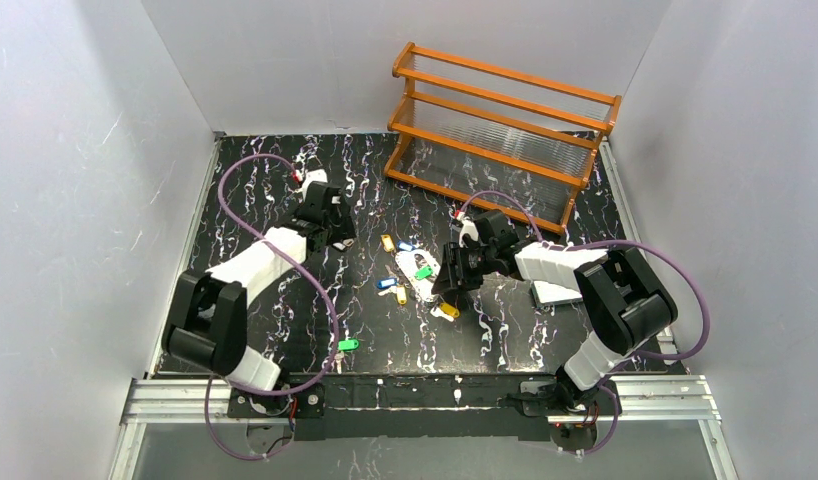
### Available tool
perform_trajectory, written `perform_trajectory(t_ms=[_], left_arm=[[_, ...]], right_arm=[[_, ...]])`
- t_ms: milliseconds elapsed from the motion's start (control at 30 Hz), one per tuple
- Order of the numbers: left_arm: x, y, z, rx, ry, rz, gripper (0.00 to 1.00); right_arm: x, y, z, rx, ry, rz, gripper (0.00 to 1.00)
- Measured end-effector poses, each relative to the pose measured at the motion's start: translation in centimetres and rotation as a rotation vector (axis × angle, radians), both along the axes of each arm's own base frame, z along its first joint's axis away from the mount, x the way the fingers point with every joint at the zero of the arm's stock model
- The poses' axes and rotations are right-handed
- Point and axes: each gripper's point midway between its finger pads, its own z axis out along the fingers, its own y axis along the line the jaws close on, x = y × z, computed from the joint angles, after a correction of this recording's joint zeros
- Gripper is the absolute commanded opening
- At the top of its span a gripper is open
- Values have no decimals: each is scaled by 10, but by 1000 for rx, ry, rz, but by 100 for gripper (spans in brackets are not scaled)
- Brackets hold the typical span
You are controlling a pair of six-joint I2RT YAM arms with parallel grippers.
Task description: Put the keys on the keyring
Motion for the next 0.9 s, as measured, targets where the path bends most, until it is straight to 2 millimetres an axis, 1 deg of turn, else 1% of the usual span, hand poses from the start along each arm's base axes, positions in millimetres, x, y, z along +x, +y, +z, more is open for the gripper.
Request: perform_trajectory(t_ms=[67,133,233,400,600,800,900], left_arm=[[1,13,-12,65,42,41,65],[5,17,-22,111,84,60,65],[18,16,-40,150,135,69,65],[25,12,-70,170,206,73,64],[35,9,-72,173,203,70,55],[36,6,-73,159,196,59,46],[32,3,-75,132,185,51,41]], right_arm=[[0,-1,-1,-8,1,-2,57],[0,-3,-1,-15,-4,-3,57],[1,-5,1,-24,-21,-3,58],[3,-6,2,-34,-38,-9,59],[4,-8,1,-44,-46,-14,59],[6,-9,0,-55,-61,-17,59],[7,-10,0,-58,-65,-15,60]])
